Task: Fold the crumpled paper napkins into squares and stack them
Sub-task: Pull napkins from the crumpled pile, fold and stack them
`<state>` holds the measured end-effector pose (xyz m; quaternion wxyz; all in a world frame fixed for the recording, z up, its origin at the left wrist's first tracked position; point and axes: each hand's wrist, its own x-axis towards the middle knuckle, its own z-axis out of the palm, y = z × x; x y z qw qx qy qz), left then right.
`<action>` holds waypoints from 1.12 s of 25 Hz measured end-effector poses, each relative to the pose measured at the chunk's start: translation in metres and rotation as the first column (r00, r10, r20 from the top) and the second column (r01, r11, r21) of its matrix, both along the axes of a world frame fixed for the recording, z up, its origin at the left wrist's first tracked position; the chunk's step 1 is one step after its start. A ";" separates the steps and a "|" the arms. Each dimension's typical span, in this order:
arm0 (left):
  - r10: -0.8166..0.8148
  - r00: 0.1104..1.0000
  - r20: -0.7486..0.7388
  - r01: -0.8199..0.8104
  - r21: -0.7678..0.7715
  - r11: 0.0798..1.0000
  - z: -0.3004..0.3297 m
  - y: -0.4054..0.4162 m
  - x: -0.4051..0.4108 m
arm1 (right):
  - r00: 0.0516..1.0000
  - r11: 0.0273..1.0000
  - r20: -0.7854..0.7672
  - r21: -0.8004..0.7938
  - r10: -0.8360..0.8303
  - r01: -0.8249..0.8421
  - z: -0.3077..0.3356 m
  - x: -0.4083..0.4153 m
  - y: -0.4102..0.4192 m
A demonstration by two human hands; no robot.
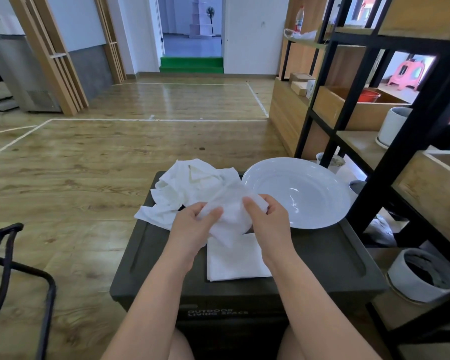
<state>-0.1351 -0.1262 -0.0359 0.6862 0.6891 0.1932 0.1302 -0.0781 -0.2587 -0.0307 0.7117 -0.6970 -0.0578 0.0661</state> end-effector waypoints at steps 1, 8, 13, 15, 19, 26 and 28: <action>0.021 1.000 0.016 -0.021 0.032 0.999 -0.002 0.002 -0.001 | 0.999 0.998 -0.003 -0.018 0.052 -0.052 -0.002 0.000 -0.004; -0.123 0.975 -0.183 0.175 0.303 0.937 -0.006 0.013 0.001 | 0.996 0.938 0.044 -0.342 0.081 -0.061 -0.021 0.004 -0.012; 0.039 0.977 -0.210 0.027 0.304 0.952 -0.036 -0.004 -0.005 | 0.982 0.860 0.165 -0.510 0.089 0.008 -0.039 0.000 -0.020; 0.116 0.974 -0.196 -0.024 0.420 0.907 -0.046 -0.007 -0.010 | 0.970 0.788 0.228 -0.611 0.087 0.074 -0.045 -0.003 -0.024; 0.238 0.960 -0.150 -0.098 0.615 0.782 -0.056 -0.013 -0.016 | 0.951 0.666 0.305 -0.721 0.058 0.191 -0.050 -0.003 -0.027; 0.337 0.921 -0.197 -0.123 0.673 0.729 -0.059 -0.017 -0.020 | 0.970 0.667 0.243 -0.722 -0.002 0.182 -0.063 -0.006 -0.027; 0.350 0.917 -0.193 -0.135 0.674 0.726 -0.057 -0.015 -0.021 | 0.966 0.690 0.259 -0.695 -0.024 0.203 -0.064 -0.006 -0.028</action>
